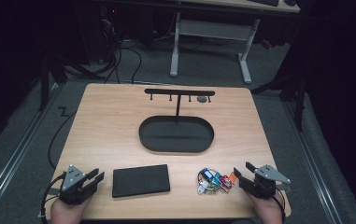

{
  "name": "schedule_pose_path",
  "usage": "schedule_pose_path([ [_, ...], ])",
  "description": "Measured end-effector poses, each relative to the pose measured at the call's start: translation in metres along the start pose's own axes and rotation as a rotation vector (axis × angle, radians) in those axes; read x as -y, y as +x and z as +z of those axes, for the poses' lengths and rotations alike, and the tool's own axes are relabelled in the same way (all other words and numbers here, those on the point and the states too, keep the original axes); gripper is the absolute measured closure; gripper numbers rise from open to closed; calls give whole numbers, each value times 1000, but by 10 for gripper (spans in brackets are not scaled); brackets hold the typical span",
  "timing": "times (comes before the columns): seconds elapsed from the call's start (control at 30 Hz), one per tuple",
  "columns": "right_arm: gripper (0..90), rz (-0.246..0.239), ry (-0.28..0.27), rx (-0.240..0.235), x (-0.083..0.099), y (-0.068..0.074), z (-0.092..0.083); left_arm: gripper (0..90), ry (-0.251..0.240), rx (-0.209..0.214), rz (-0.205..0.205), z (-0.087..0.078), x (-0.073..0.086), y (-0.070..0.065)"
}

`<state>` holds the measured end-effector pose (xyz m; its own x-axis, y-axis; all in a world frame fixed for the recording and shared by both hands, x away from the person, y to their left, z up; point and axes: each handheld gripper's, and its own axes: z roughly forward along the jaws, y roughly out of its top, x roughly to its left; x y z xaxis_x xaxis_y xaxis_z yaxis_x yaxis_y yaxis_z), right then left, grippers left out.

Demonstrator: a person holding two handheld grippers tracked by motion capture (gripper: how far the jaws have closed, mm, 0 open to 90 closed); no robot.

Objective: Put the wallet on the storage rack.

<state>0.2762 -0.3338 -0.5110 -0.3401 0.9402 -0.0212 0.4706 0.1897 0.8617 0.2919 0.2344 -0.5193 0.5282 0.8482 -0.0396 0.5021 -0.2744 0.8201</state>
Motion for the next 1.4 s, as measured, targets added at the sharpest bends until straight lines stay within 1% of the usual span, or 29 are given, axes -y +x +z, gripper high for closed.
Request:
schedule_pose_path([
  [0.03,458,0,0,0,0,0,0,702,0,0,0,0,0,0],
  [0.07,483,20,18,-28,0,2,1,702,2,-3,1,1,0,0],
  [0.1,483,20,18,-28,0,2,1,702,2,-3,1,1,0,0],
  [0.13,497,4,19,-32,0,4,3,709,5,-7,8,1,0,-1],
  [0.27,503,5,10,-40,-2,6,4,718,7,-5,23,1,0,-3],
  [0.33,493,-8,1,-37,-4,8,5,730,22,-5,45,0,1,-8],
  [0.43,487,-10,3,-46,-5,8,7,739,46,-12,74,1,3,-11],
  [0.5,482,-14,6,-50,-5,8,9,752,53,-11,78,0,4,-12],
  [0.57,480,-14,4,-53,-6,9,10,773,50,-13,77,0,5,-13],
  [0.6,480,-13,0,-54,-7,9,11,792,56,-5,89,-2,6,-15],
  [0.67,480,-13,-6,-58,-9,10,12,832,70,14,95,-2,8,-18],
  [0.7,480,-13,-6,-58,-9,10,12,848,70,14,95,-2,8,-18],
  [0.73,479,-9,-5,-63,-10,10,13,848,81,18,102,-2,9,-20],
  [0.77,478,-8,-4,-69,-11,11,15,864,89,21,113,-2,11,-22],
  [0.8,478,-10,-2,-77,-13,12,20,886,97,32,127,-3,13,-26],
  [0.83,478,-10,-2,-77,-13,12,20,890,97,32,127,-3,13,-26],
  [1.0,478,-23,-11,-92,-19,18,28,900,118,55,170,-6,18,-40],
  [1.03,478,-24,-13,-95,-21,19,30,900,124,55,193,-7,20,-47],
  [1.13,478,-25,-13,-103,-24,21,36,900,122,77,214,-8,21,-56],
  [1.2,478,-23,-13,-110,-25,22,39,900,124,97,241,-9,22,-65],
  [1.23,478,-24,-11,-111,-26,23,40,898,124,116,259,-9,22,-71],
  [1.3,478,-27,-10,-114,-27,24,42,882,126,139,289,-9,21,-81],
  [1.33,478,-30,-11,-115,-27,24,43,875,131,151,313,-9,21,-88],
  [1.37,478,-32,-11,-116,-27,24,43,848,140,147,327,-7,20,-93],
  [1.4,478,-33,-10,-116,-27,24,43,818,150,120,331,-6,19,-94],
])
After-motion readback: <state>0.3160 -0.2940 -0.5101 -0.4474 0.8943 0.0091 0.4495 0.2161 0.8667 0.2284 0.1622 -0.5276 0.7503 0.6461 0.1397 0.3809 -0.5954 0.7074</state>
